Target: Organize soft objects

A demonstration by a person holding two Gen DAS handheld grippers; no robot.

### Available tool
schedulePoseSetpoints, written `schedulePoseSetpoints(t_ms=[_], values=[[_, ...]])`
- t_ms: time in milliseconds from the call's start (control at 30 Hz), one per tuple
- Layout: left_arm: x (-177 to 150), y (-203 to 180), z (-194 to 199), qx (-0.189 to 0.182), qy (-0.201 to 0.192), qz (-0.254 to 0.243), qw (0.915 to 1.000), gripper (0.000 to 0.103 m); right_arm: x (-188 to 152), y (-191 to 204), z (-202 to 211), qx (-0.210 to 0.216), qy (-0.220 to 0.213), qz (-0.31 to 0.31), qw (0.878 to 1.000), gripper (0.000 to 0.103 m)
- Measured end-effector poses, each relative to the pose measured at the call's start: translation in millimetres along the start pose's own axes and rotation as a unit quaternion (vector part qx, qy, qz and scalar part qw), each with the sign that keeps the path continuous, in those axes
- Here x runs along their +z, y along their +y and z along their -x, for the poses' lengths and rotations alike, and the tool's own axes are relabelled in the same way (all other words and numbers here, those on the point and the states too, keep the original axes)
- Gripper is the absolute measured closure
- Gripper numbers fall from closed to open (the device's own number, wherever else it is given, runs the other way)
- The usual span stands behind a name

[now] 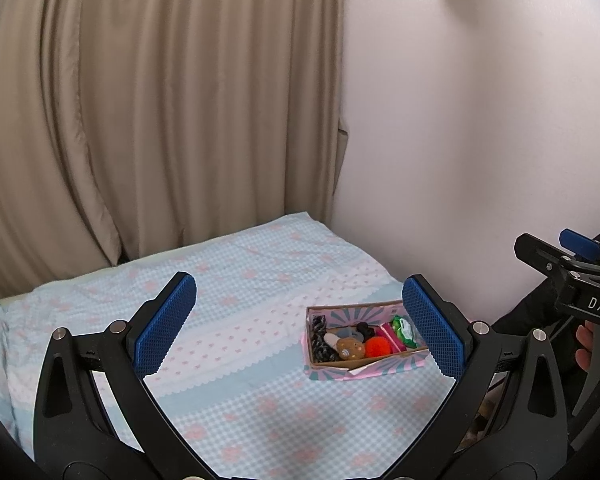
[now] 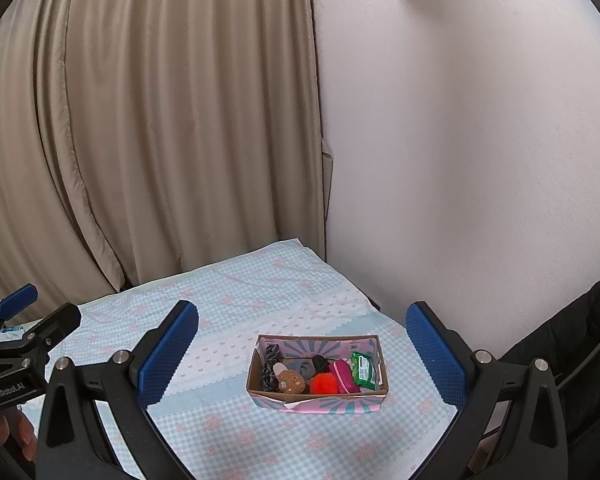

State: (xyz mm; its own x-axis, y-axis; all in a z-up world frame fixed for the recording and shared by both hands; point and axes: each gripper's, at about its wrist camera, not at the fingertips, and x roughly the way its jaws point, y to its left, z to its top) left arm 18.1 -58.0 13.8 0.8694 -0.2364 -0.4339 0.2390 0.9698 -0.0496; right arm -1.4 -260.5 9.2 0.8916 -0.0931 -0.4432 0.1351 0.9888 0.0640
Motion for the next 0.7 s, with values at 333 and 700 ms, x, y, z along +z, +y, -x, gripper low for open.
schedulePoseSetpoints(t_ms=[333, 700], values=[[0.8, 3.4, 2.0, 0.007, -0.002, 0.001, 1.0000, 0.000, -0.6, -2.1, -0.9, 0.001, 0.000, -0.001, 1.000, 0.000], [-3.9, 6.8, -3.3, 0.027, -0.014, 0.010, 0.9995, 0.000, -2.3, 0.3, -2.1, 0.001, 0.003, -0.004, 1.000, 0.000]])
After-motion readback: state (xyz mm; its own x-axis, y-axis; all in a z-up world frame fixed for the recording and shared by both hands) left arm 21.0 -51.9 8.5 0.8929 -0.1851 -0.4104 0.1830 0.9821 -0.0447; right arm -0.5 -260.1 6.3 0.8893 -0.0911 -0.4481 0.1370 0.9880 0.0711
